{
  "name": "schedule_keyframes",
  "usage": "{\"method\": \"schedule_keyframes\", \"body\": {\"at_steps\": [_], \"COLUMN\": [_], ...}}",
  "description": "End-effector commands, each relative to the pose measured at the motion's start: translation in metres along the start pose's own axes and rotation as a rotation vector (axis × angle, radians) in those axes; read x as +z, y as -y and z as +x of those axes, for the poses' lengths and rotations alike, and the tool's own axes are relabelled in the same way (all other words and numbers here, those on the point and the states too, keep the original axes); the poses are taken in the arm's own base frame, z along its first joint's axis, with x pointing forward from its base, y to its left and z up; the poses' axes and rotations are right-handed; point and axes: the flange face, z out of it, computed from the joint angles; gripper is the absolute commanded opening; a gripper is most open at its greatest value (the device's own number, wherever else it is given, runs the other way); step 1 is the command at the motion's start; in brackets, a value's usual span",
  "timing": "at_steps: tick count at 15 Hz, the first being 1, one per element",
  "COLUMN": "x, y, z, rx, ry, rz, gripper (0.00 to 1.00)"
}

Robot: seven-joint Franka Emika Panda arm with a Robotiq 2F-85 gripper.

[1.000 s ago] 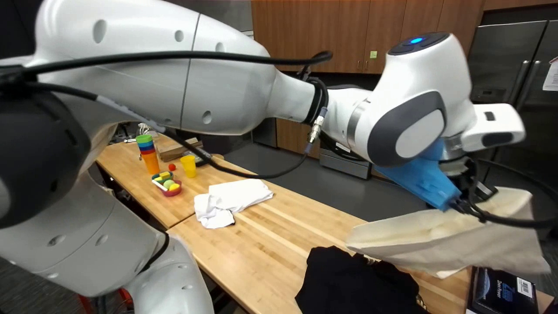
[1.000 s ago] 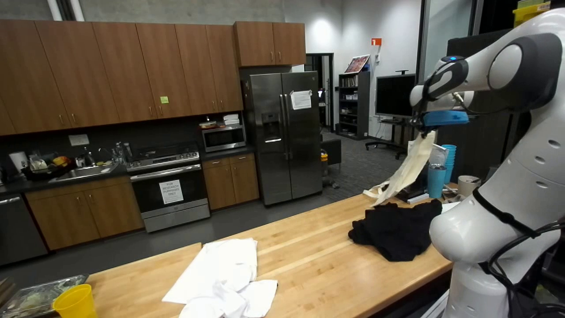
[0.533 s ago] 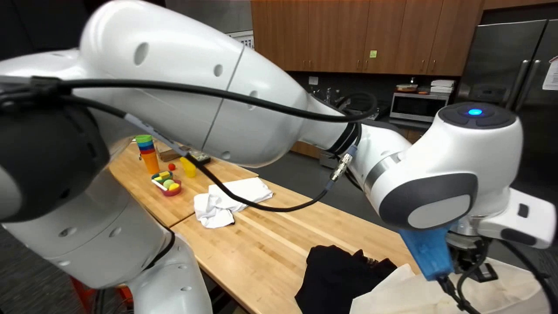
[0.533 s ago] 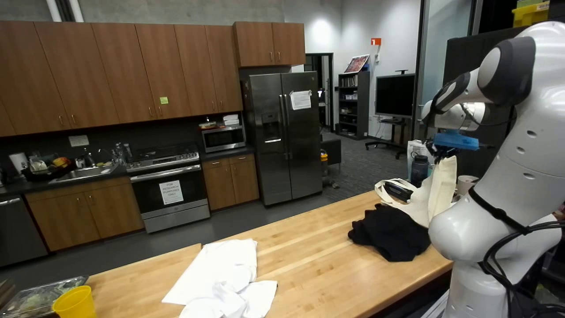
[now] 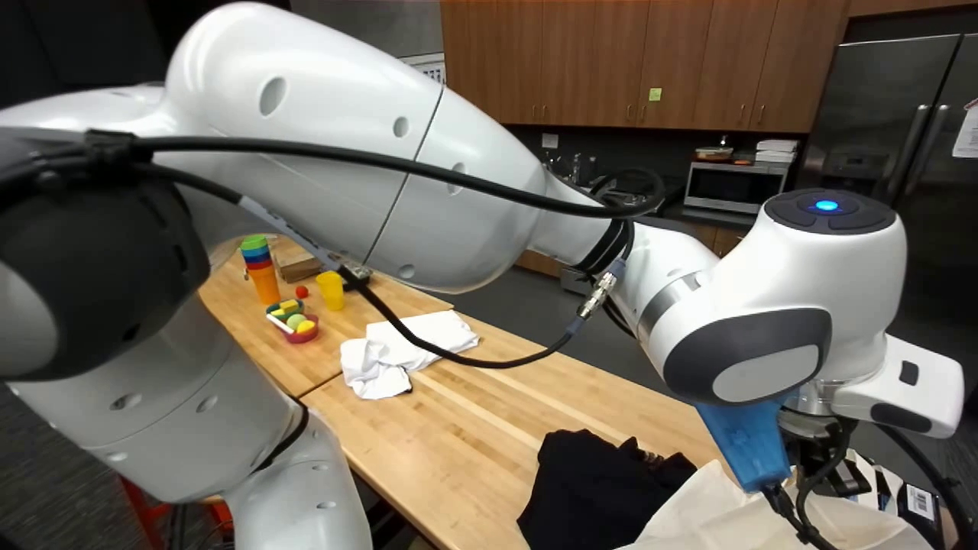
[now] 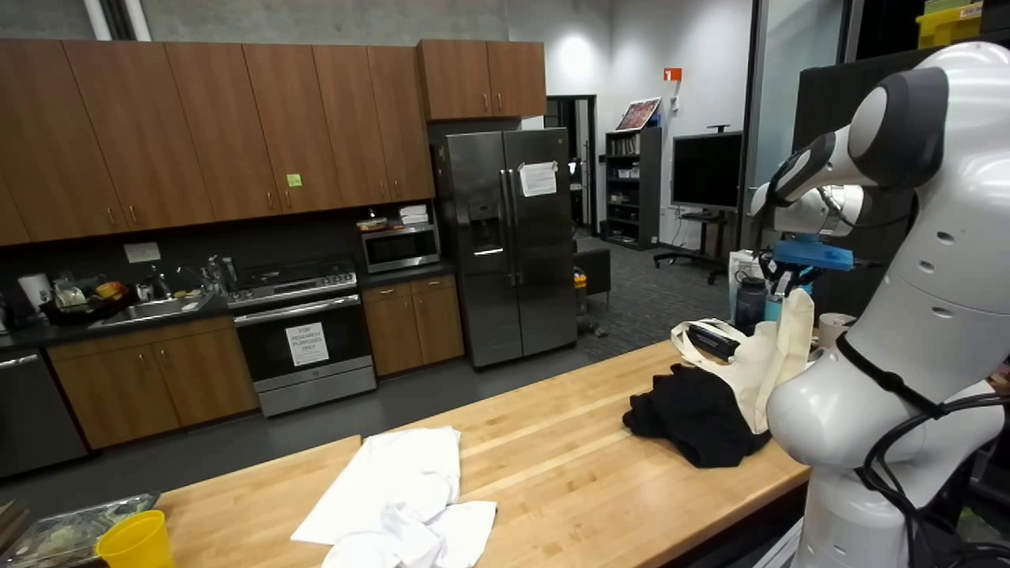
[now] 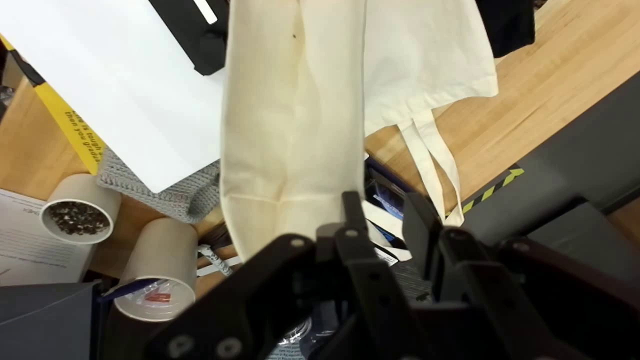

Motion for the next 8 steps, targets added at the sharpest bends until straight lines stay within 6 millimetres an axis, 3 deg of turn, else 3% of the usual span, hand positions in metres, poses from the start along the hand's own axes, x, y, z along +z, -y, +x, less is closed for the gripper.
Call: {"method": "schedule_keyframes", "body": {"at_steps": [1, 4, 7, 8], "x": [-0.002, -0.008, -0.024, -0.033], "y": [0.024, 0.077, 0.136, 0.154], "z": [-0.014, -0.043, -0.089, -0.109], "rx": [-0.096, -0.289, -0.450, -0.505], "ry": [0.015, 0.021, 0.057, 0.074], "rz": [0.036, 0.057, 0.095, 0.115], "gripper": [0.57, 0.76, 0.98, 0.99]}}
